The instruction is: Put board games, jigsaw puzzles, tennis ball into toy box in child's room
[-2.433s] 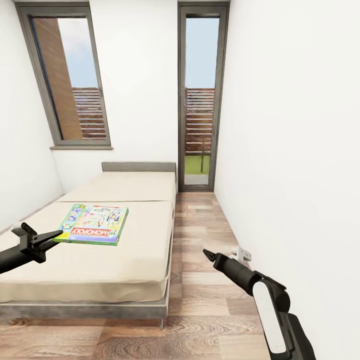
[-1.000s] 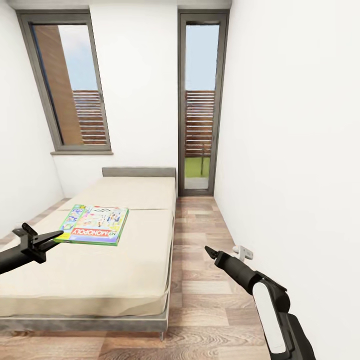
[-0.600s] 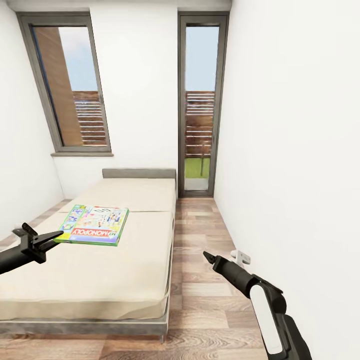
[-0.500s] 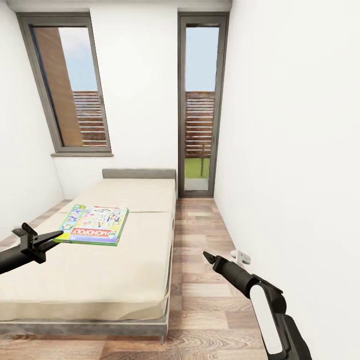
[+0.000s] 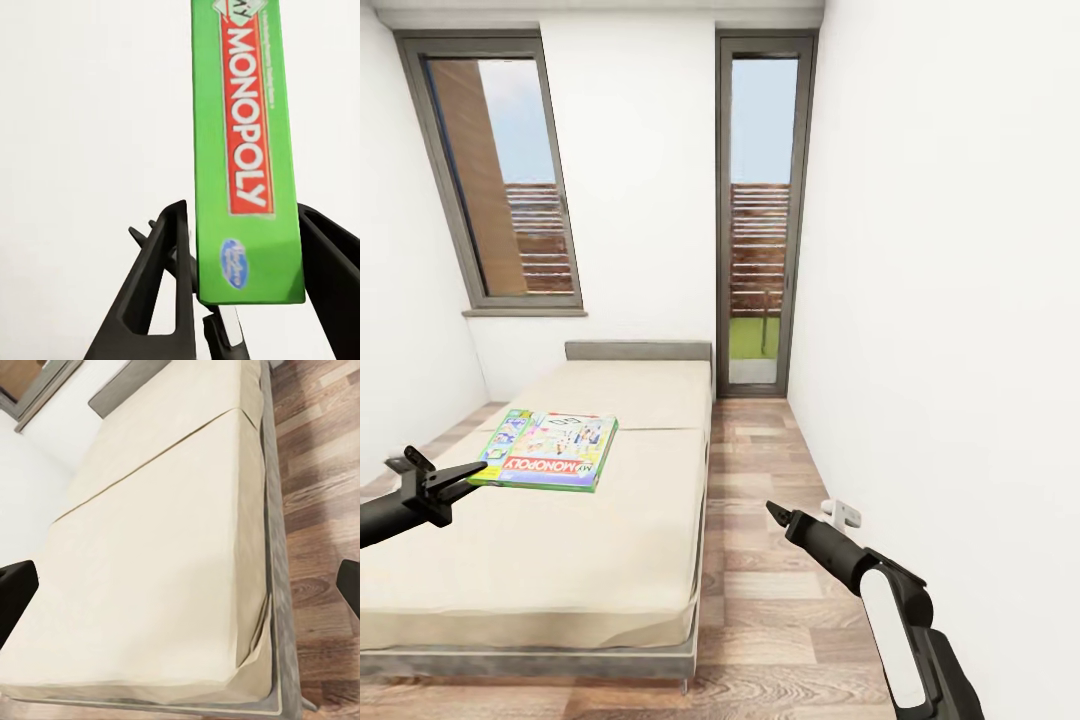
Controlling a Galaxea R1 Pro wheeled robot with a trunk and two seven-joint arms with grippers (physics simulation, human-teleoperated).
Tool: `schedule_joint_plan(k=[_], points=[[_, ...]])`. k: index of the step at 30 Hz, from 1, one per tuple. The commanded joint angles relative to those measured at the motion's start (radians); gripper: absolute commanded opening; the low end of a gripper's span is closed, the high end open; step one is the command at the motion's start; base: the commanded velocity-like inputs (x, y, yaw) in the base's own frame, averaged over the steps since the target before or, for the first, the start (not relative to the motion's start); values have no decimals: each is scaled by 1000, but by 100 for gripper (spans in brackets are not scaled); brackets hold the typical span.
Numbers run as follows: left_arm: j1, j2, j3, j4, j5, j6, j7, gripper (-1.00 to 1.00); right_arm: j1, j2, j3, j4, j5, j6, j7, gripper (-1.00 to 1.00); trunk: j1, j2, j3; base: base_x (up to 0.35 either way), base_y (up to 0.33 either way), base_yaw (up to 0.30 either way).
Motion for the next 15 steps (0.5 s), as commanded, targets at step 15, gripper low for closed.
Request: schedule_joint_plan(k=[15], points=[[-1, 1, -5, 1, 3, 8, -5, -100, -1, 4, 31, 0, 8, 5, 4, 100, -58, 105, 46, 0, 0, 134]])
